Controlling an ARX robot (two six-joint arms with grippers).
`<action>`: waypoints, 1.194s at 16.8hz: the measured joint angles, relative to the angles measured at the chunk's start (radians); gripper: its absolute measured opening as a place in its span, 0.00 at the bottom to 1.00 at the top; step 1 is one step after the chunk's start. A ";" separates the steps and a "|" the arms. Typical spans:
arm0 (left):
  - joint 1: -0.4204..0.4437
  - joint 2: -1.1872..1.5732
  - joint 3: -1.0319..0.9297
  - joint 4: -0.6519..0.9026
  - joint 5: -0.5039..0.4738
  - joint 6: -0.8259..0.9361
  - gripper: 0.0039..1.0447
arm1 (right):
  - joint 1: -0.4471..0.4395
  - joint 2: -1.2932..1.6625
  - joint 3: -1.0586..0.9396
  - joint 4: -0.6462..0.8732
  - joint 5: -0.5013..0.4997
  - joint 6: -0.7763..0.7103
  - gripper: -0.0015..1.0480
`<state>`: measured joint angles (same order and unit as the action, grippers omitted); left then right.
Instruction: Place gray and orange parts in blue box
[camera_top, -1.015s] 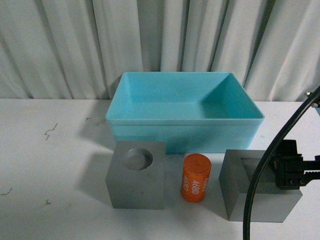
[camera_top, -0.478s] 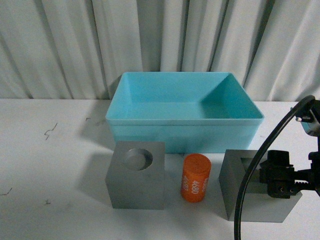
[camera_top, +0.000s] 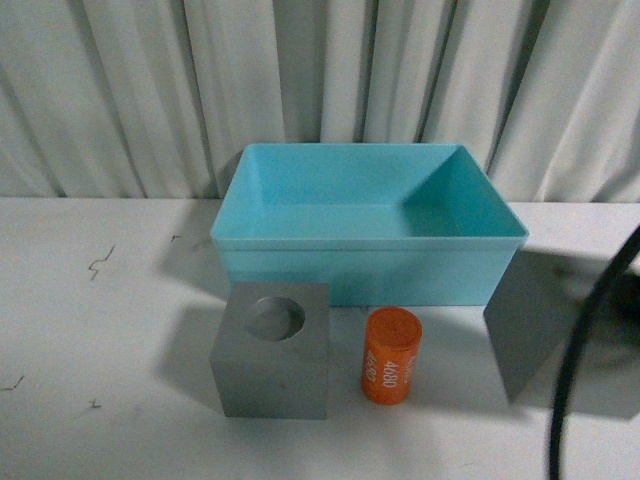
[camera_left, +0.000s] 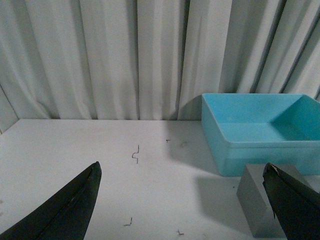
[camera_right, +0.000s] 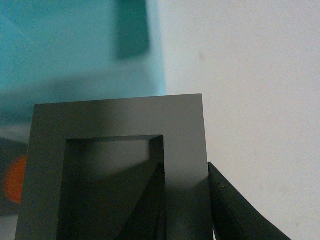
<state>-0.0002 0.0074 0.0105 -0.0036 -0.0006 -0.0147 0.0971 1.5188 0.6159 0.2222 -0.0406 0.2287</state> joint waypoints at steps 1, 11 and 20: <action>0.000 0.000 0.000 0.000 0.000 0.000 0.94 | -0.022 -0.115 0.038 -0.020 -0.042 -0.006 0.18; 0.000 0.000 0.000 0.000 0.000 0.000 0.94 | 0.044 0.211 0.528 0.108 -0.036 -0.066 0.18; 0.000 0.000 0.000 0.000 0.000 0.000 0.94 | 0.096 0.407 0.613 0.063 0.064 -0.018 0.18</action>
<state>-0.0002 0.0074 0.0105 -0.0036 -0.0006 -0.0143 0.1932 1.9255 1.2293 0.2848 0.0238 0.2104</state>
